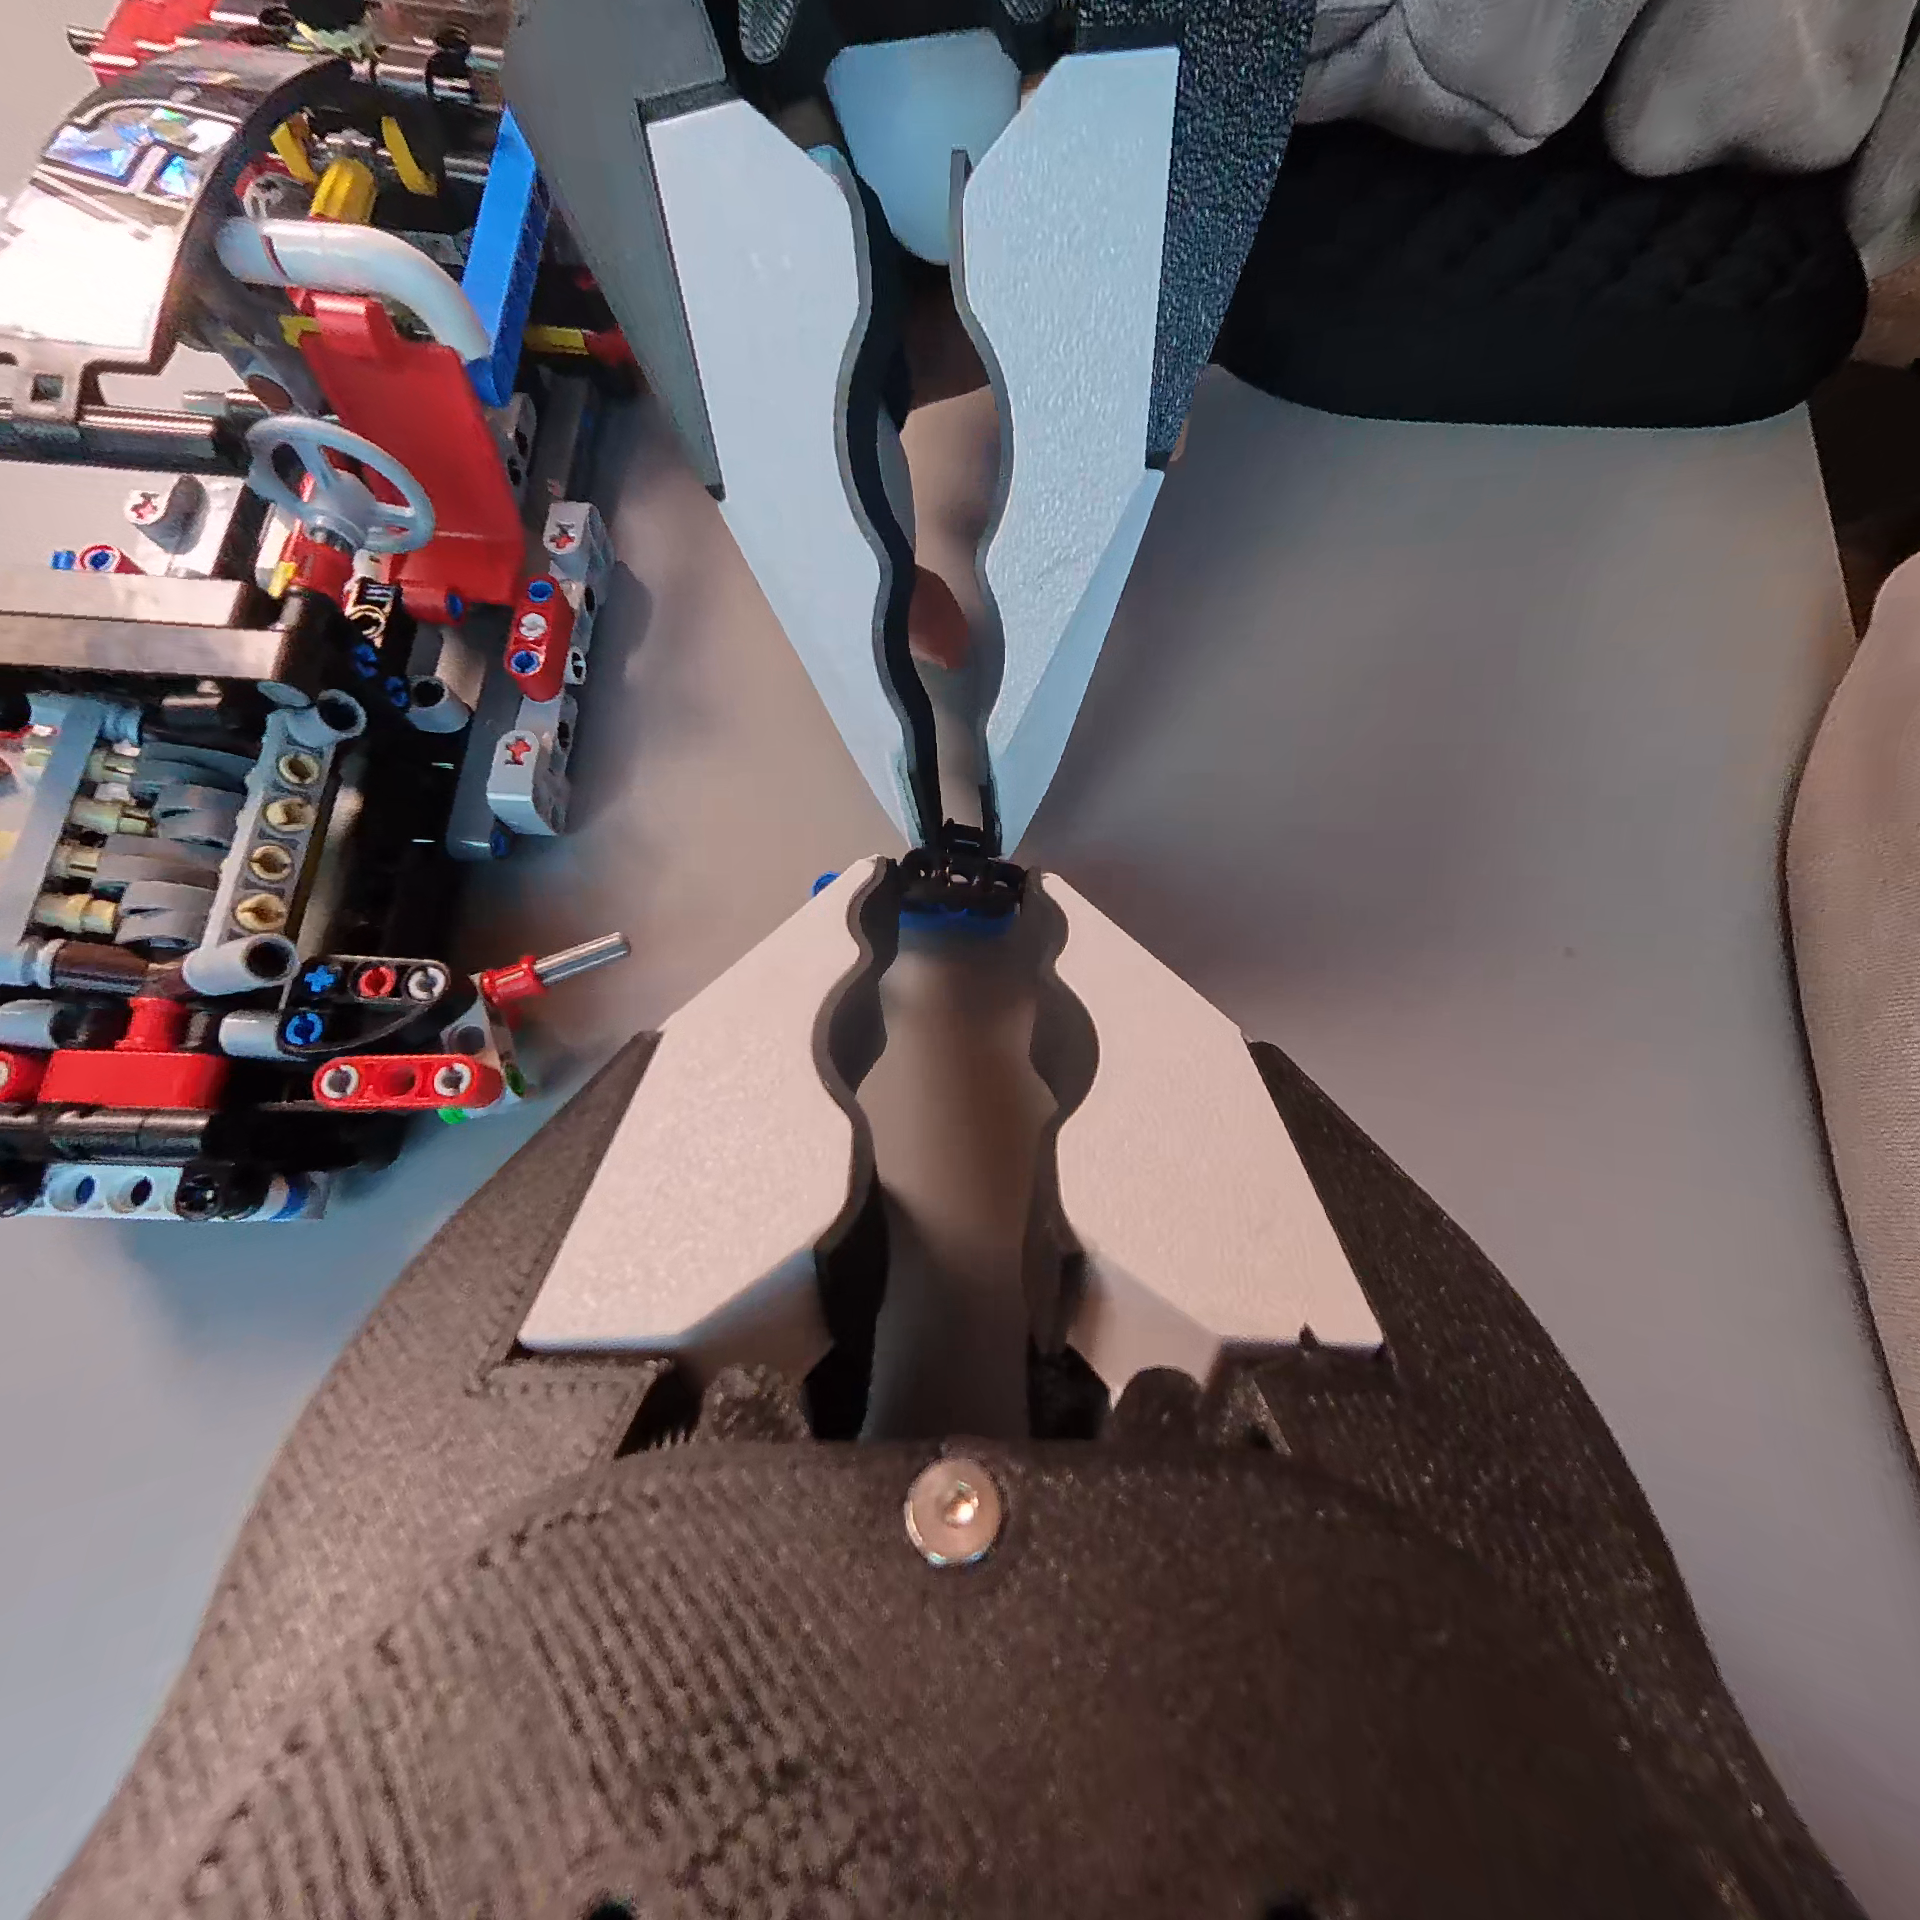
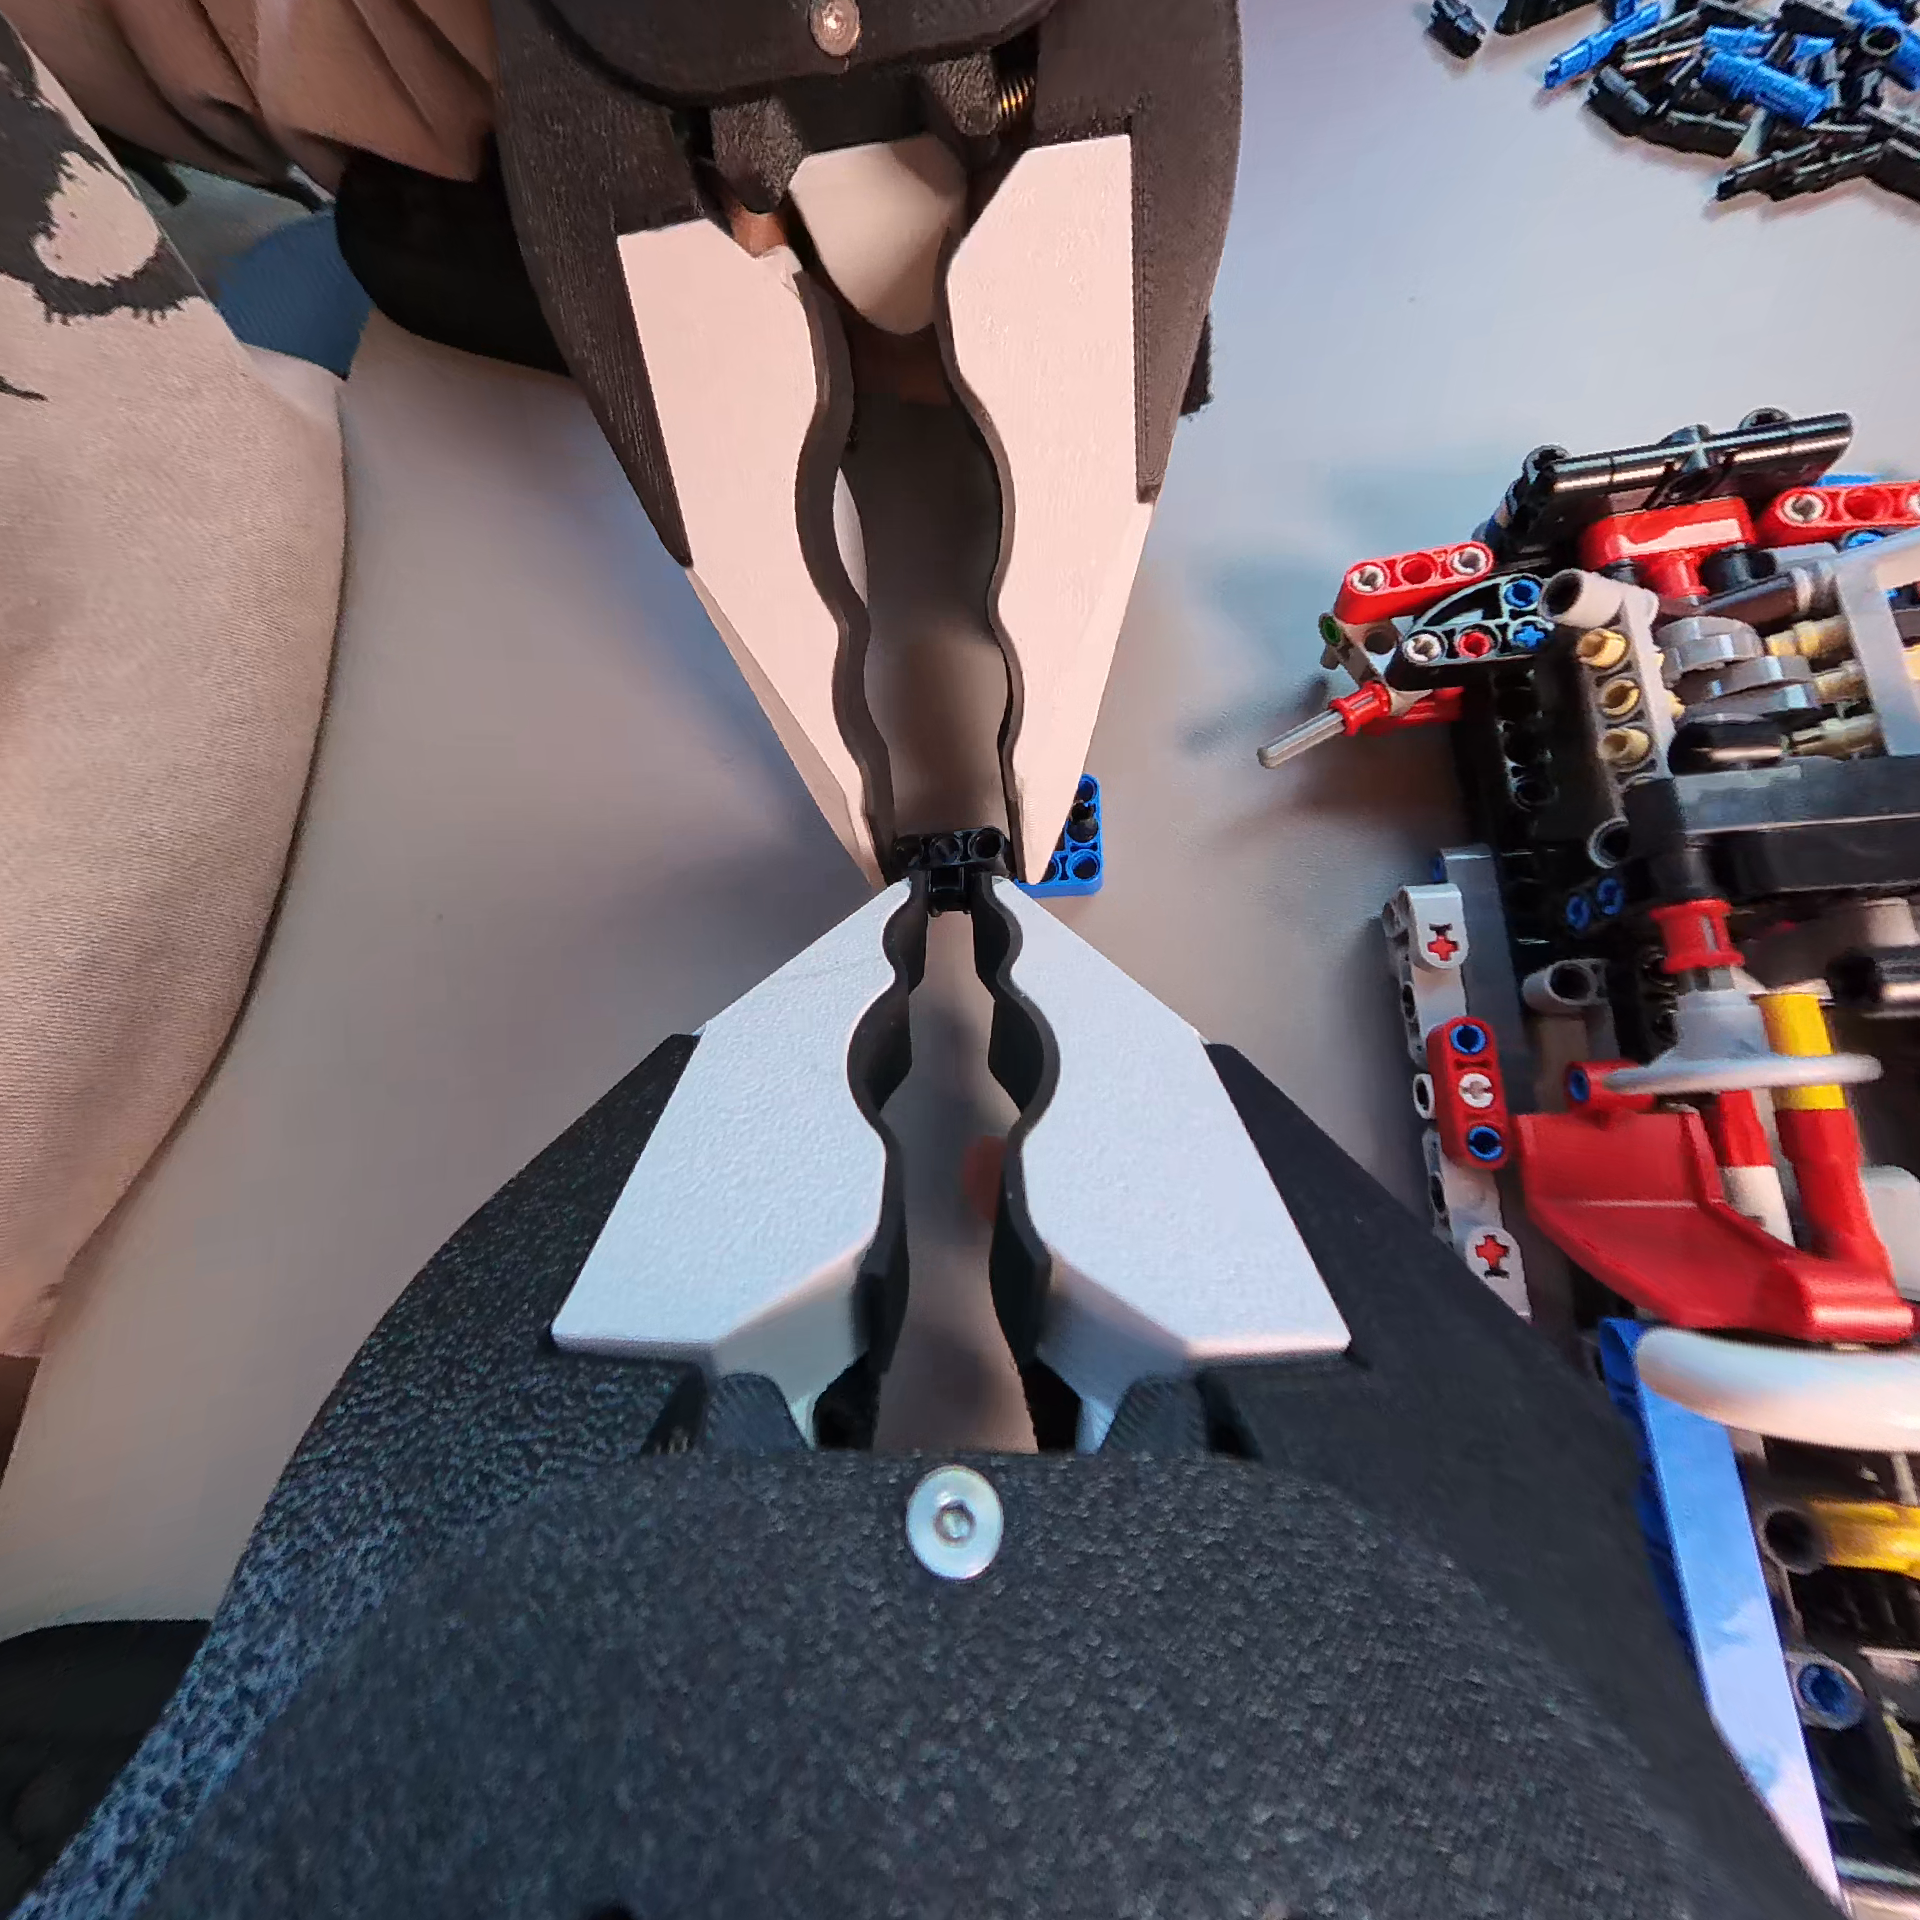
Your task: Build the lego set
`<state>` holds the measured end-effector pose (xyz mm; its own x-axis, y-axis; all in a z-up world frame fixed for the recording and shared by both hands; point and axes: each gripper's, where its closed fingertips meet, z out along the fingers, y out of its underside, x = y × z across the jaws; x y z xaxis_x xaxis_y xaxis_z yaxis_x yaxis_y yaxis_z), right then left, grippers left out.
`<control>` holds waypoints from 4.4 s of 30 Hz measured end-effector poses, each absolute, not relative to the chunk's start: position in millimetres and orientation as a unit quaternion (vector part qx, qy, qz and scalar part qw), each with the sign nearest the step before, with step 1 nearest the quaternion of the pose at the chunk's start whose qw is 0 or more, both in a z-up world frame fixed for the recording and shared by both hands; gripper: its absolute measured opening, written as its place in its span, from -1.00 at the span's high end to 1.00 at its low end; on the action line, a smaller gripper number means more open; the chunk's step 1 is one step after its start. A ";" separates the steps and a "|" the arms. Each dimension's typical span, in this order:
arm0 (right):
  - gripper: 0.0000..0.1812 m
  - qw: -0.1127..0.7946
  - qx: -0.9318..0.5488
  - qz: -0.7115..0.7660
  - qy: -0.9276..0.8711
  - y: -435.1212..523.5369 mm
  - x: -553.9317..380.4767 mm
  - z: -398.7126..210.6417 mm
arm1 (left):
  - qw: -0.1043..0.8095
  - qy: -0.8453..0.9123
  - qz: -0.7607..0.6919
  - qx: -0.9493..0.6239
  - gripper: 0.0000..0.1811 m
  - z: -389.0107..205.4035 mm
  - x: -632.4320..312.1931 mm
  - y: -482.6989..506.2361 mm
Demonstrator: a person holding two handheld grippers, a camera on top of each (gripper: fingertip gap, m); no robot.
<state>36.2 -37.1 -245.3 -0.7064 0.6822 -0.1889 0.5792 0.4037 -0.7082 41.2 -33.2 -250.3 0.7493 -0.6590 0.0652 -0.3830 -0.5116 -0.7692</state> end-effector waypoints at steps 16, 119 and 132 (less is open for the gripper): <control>0.93 0.084 -0.397 0.404 -0.819 -35.9 37.5 -239.8 | 0.418 0.328 -0.163 -0.832 0.56 -234.3 34.1 -38.8; 0.86 0.128 -0.312 0.249 -0.908 -55.6 67.0 -235.4 | 0.383 0.386 -0.193 -0.817 0.74 -243.3 64.3 -66.9; 0.86 0.105 -0.311 0.224 -0.918 -58.3 67.2 -245.1 | 0.401 0.393 -0.165 -0.811 0.89 -241.3 72.7 -60.5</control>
<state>67.2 -58.3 -245.1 -0.7845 0.6177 0.0540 0.5234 0.7064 -0.4764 72.7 -60.5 -241.3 0.6362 -0.7700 -0.0478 -0.5048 -0.3687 -0.7805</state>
